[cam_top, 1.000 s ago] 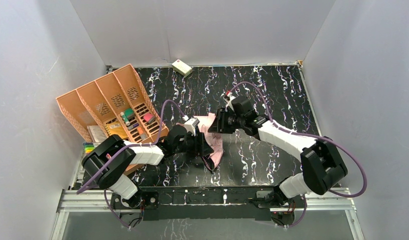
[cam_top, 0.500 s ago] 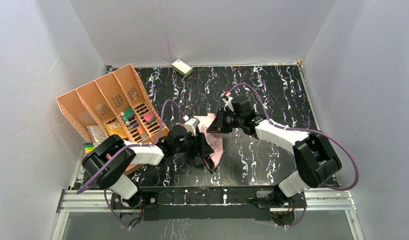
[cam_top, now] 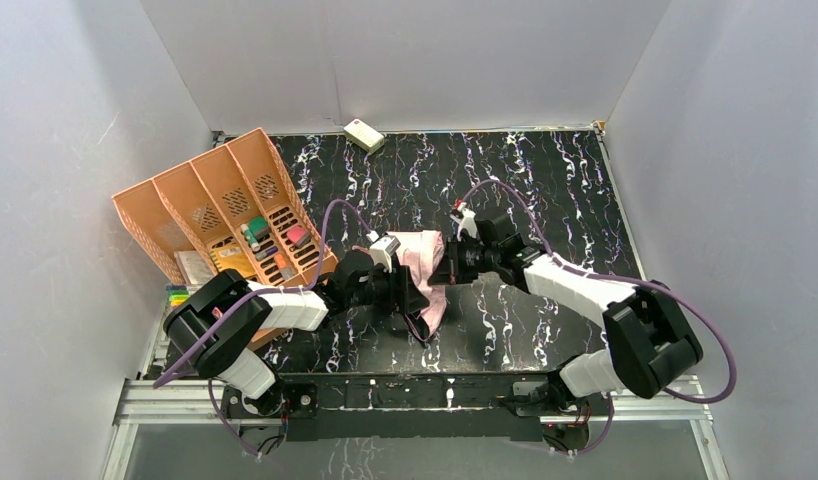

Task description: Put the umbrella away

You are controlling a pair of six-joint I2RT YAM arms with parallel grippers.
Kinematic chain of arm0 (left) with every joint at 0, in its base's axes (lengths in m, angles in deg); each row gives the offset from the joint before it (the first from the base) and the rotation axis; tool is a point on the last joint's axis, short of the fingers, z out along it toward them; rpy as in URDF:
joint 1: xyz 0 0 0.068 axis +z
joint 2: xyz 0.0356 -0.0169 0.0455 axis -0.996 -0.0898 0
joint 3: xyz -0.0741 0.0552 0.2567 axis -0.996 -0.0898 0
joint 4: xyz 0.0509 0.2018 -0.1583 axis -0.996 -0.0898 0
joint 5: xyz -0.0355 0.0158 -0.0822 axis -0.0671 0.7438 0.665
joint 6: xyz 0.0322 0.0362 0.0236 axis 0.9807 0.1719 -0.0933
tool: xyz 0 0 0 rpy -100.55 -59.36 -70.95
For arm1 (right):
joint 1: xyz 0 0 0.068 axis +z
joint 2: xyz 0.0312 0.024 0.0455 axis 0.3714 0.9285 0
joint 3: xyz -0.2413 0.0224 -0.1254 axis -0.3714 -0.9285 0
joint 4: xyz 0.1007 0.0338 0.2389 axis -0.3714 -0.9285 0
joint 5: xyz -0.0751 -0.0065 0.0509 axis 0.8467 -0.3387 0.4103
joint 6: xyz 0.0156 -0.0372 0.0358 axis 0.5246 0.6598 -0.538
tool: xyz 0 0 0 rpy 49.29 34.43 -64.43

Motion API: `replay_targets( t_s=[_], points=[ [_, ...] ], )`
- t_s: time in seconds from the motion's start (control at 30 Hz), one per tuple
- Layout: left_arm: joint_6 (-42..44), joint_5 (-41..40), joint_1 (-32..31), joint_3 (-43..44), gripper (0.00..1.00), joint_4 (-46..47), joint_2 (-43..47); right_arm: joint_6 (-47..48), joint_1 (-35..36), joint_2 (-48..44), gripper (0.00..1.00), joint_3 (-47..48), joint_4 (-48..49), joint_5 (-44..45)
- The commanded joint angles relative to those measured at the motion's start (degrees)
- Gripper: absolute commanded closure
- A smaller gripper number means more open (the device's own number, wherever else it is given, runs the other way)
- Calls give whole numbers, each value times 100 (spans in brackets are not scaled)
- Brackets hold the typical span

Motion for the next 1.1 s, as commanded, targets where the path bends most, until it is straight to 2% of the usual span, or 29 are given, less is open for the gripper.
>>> replay_targets(
  t_s=[0.0, 0.43, 0.6, 0.63, 0.7, 0.77, 0.8, 0.87, 1.0, 1.07],
  points=[
    [31, 147, -34, -81, 31, 89, 97, 681, -14, -317, 100, -234, -637, -67],
    [-77, 128, -28, -120, 31, 179, 115, 1017, -20, -855, 100, -994, -1243, -173],
    [-340, -302, -32, -172, 32, 187, 152, 1187, -14, -1245, 99, -1446, -920, -630],
    [-348, -331, -34, -123, 34, 143, 70, 1273, -14, -1343, 97, -1502, -859, -956],
    [-348, -319, -28, 0, 35, 97, -76, 1586, -14, -1429, 85, -1553, -958, -1643],
    [-331, -310, -33, 47, 35, 91, -132, 1744, -18, -1516, 79, -1543, -1228, -1848],
    [-309, -318, -34, 76, 35, 44, -147, 1656, -14, -1610, 75, -1474, -1421, -1714],
    [-260, -352, -32, 86, 34, -41, -150, 1540, -15, -1742, 58, -1101, -2075, -1014],
    [-172, -317, -29, 133, 35, -124, -197, 990, -19, -2132, 54, -505, -2880, 1012],
    [-111, -302, -32, 164, 35, -180, -212, 814, -16, -2269, 54, -221, -3081, 1710]
  ],
)
